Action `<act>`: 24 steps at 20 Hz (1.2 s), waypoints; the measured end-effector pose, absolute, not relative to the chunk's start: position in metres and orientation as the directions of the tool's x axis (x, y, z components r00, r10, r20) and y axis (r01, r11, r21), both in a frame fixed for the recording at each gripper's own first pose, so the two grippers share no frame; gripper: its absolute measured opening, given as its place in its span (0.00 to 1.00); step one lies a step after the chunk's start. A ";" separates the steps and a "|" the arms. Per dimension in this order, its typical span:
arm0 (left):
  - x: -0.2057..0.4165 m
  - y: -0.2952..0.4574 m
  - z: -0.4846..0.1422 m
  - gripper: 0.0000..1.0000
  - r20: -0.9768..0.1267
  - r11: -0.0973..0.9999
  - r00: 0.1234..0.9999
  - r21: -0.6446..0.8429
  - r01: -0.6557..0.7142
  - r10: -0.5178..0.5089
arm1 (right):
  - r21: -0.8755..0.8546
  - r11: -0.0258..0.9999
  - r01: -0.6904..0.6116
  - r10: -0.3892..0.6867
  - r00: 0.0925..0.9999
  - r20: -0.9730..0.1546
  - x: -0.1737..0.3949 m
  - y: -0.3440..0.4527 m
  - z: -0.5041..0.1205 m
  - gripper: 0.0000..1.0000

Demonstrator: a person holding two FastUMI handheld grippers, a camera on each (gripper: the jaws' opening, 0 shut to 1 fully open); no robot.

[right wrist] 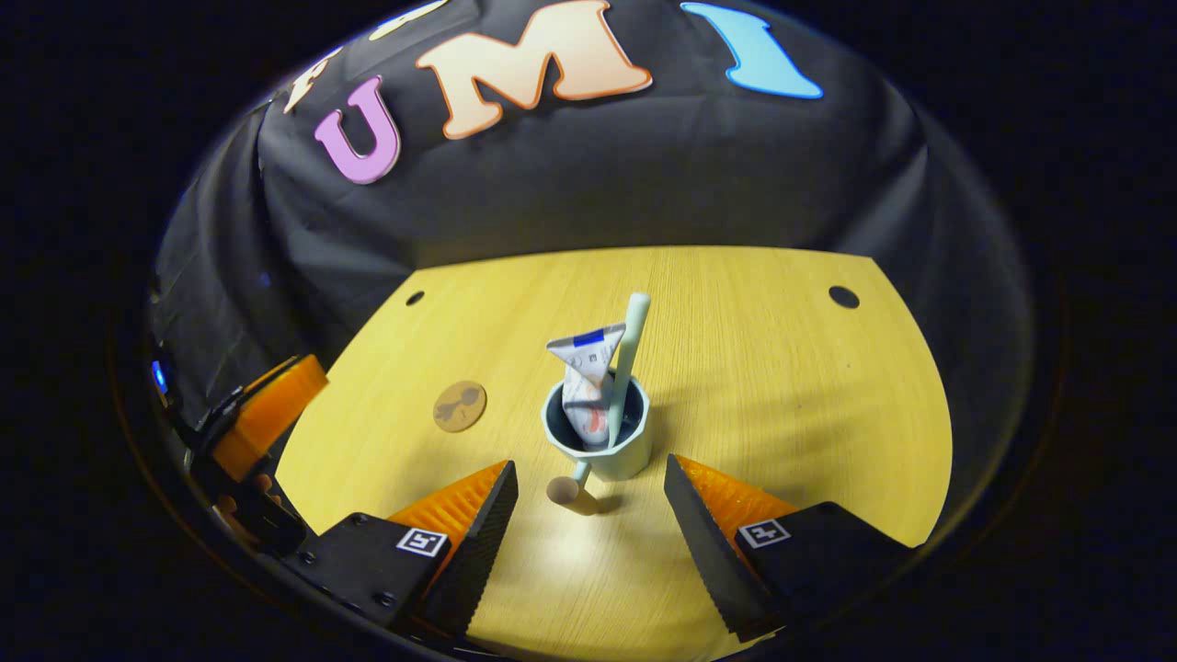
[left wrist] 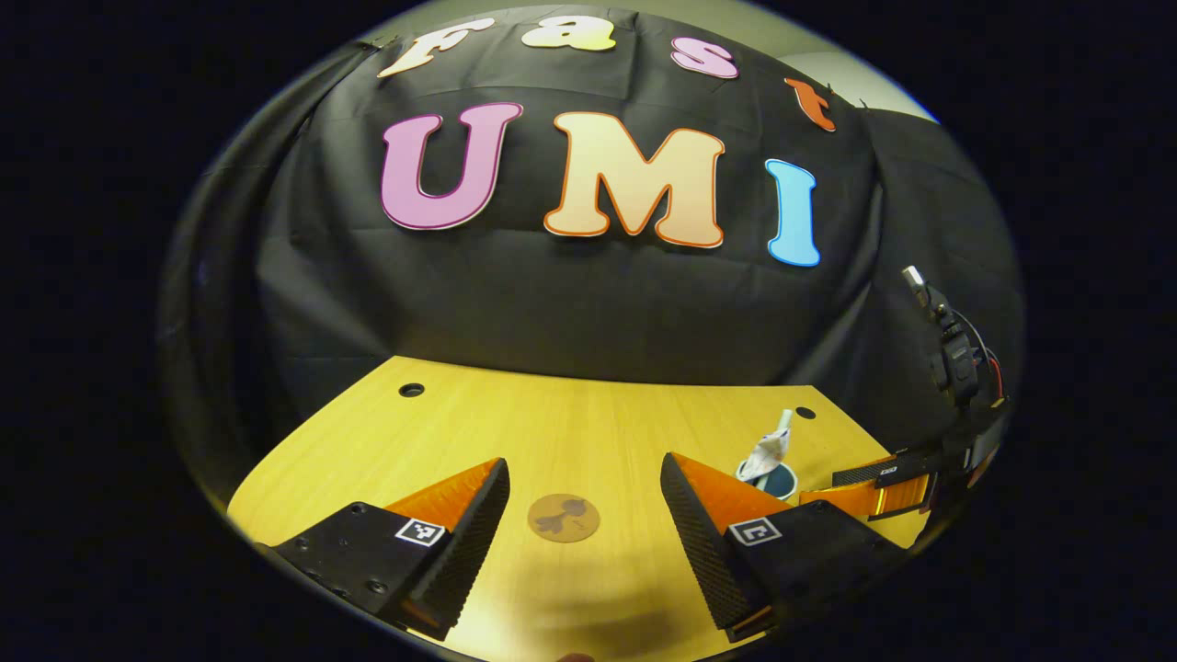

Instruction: Put the toothbrush and toothpaste on the desktop into the cup, then pick up the cup and place it on the coaster on the desktop.

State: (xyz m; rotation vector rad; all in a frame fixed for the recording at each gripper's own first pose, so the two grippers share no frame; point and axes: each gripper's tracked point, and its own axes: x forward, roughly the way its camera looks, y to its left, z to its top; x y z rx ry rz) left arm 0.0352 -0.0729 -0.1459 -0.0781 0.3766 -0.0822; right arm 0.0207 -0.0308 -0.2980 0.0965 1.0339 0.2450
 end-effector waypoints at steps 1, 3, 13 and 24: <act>0.033 -0.064 -0.147 0.95 -0.364 0.995 0.928 -0.085 0.057 -0.084 | 0.195 0.970 -0.147 0.241 0.453 -0.858 0.020 -0.028 -0.306 0.99; 0.026 -0.045 -0.150 0.95 -0.370 0.996 0.927 -0.079 0.036 -0.062 | 0.194 0.973 -0.125 0.228 0.395 -0.890 0.024 -0.025 -0.316 0.99; -0.011 0.041 -0.179 0.95 -0.439 0.989 0.897 -0.099 -0.107 0.053 | 0.139 0.979 -0.149 0.158 0.125 -0.980 0.019 -0.012 -0.355 0.97; -0.021 0.076 -0.187 0.95 -0.448 0.982 0.889 -0.110 -0.154 0.089 | 0.068 0.985 -0.159 0.075 0.041 -0.996 0.017 -0.020 -0.380 0.55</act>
